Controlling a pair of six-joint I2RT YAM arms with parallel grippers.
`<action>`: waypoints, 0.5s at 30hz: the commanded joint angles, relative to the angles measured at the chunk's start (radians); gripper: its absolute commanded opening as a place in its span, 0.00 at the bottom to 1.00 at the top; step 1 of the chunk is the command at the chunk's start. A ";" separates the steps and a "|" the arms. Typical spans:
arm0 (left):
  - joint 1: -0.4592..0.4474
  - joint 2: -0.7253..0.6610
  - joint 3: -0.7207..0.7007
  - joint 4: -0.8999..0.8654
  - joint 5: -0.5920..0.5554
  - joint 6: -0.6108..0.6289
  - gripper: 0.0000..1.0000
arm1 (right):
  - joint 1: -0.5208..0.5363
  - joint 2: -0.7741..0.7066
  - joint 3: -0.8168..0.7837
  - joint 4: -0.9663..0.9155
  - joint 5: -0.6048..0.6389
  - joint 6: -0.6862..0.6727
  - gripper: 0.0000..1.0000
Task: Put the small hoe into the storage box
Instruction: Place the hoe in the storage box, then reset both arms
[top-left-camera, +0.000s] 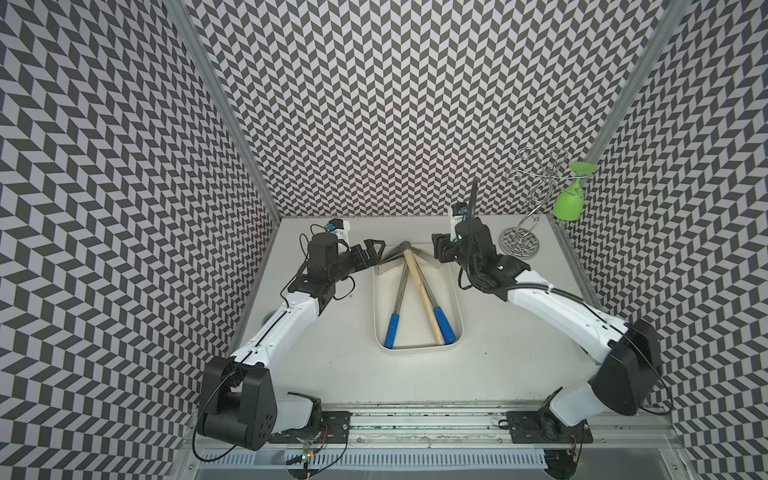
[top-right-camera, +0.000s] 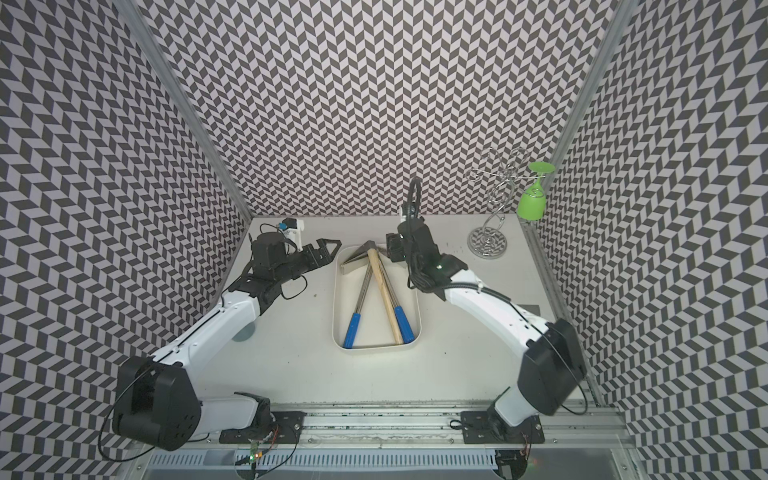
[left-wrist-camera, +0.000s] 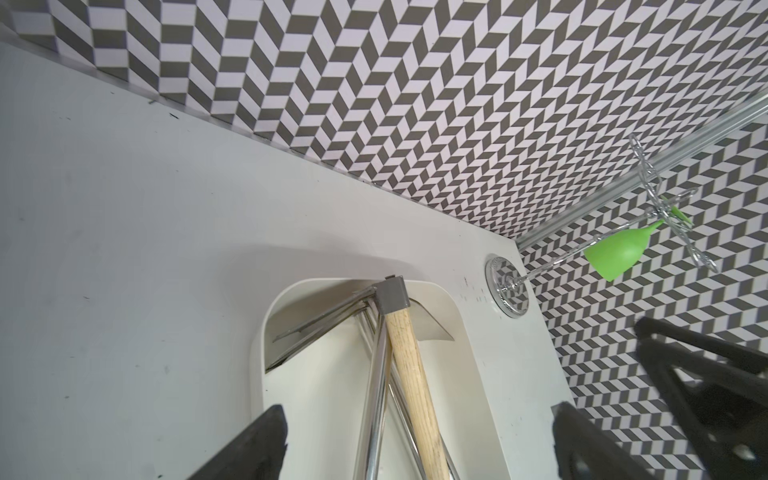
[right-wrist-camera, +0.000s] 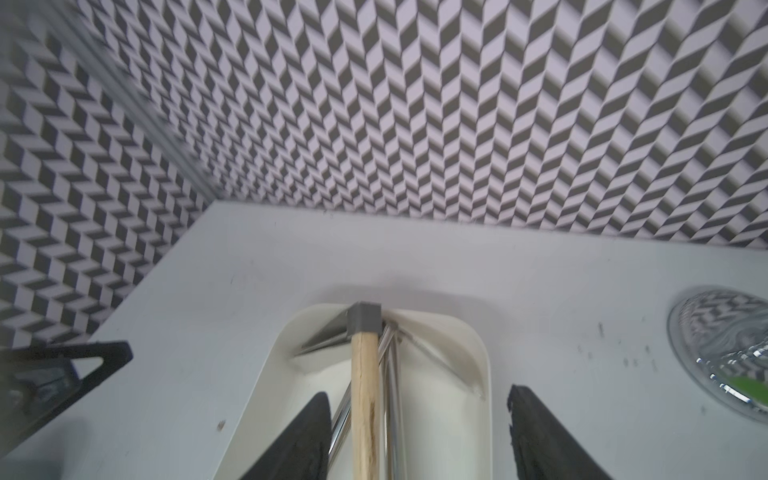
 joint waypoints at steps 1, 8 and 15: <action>-0.001 -0.036 0.024 -0.014 -0.132 0.076 1.00 | -0.019 -0.078 -0.207 0.389 0.139 -0.109 0.71; 0.003 -0.083 -0.141 0.118 -0.439 0.226 1.00 | -0.145 -0.118 -0.368 0.476 0.265 -0.072 0.78; 0.041 -0.128 -0.407 0.333 -0.786 0.314 1.00 | -0.317 -0.161 -0.572 0.710 0.293 -0.091 0.81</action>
